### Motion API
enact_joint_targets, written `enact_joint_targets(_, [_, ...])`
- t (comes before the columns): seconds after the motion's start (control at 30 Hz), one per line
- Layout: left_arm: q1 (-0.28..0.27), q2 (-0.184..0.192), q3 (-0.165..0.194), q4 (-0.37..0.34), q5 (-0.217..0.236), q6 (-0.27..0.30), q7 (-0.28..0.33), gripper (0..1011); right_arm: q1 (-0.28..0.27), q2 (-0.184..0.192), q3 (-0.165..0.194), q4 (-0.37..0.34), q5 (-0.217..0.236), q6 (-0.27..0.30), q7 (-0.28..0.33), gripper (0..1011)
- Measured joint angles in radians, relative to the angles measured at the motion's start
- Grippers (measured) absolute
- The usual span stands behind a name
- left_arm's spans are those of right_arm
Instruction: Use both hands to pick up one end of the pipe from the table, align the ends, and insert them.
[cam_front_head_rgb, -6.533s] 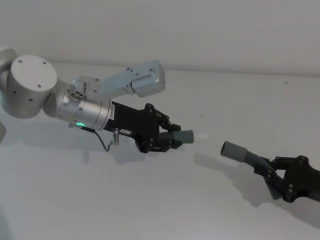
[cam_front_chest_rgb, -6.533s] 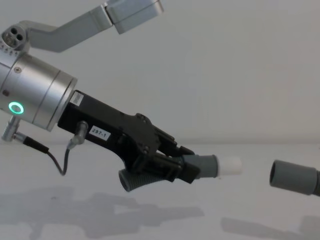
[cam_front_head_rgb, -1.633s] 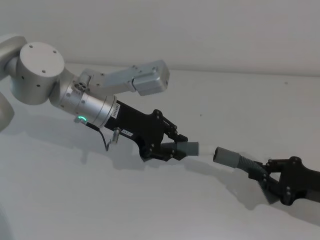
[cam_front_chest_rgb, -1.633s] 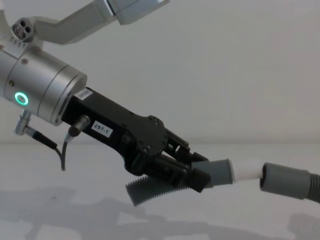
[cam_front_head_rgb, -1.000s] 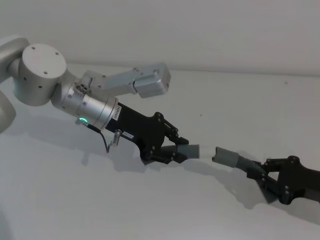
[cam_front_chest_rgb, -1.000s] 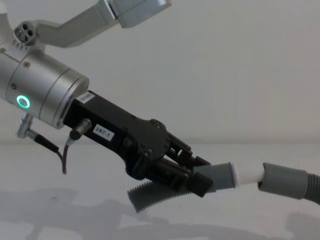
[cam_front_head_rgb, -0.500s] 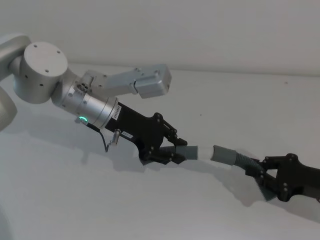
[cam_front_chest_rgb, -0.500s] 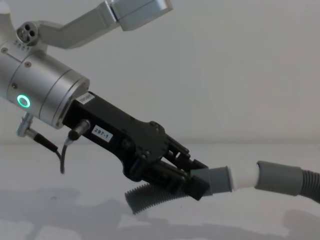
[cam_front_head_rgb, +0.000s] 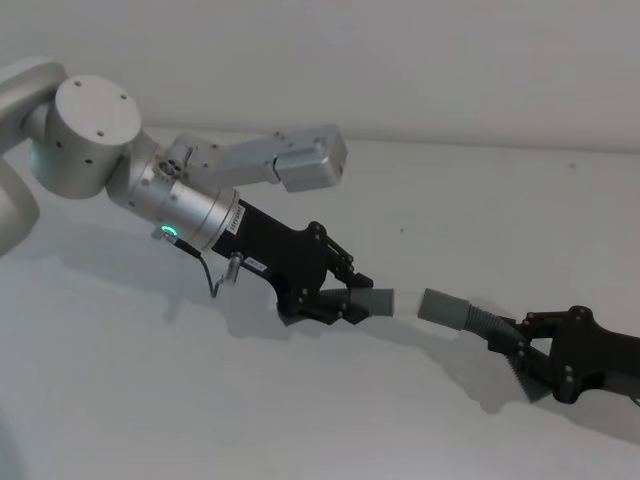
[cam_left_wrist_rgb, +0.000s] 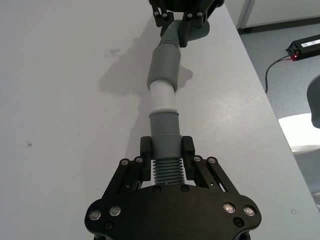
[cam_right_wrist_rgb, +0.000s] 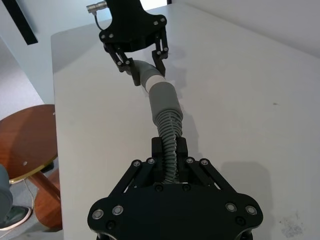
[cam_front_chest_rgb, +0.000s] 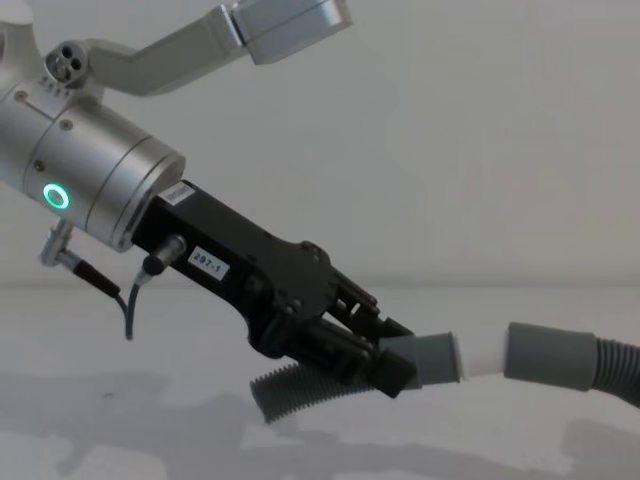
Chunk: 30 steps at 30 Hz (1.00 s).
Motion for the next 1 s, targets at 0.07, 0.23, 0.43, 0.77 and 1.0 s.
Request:
enact_joint_targets(0.07, [-0.004,-0.003,0.002,0.004,0.000,0.000,0.000,353,0.001,0.001,-0.002,0.000,0.000,-0.002,0.001,157])
enact_joint_targets(0.23, [-0.009,-0.007,0.005,0.009,0.000,0.001,0.001,353,0.003,0.004,-0.006,0.000,0.000,-0.006,0.005,157])
enact_joint_targets(0.43, [-0.013,-0.011,0.007,0.014,0.000,0.001,0.003,353,0.005,0.006,-0.010,0.000,0.000,-0.010,0.008,157])
enact_joint_targets(0.77, [-0.017,-0.014,0.009,0.017,0.000,0.002,0.006,353,0.006,0.007,-0.012,-0.001,0.000,-0.012,0.011,157])
enact_joint_targets(1.0, [-0.019,-0.015,0.010,0.019,-0.001,0.002,0.006,353,0.007,0.008,-0.013,-0.001,0.000,-0.013,0.011,157])
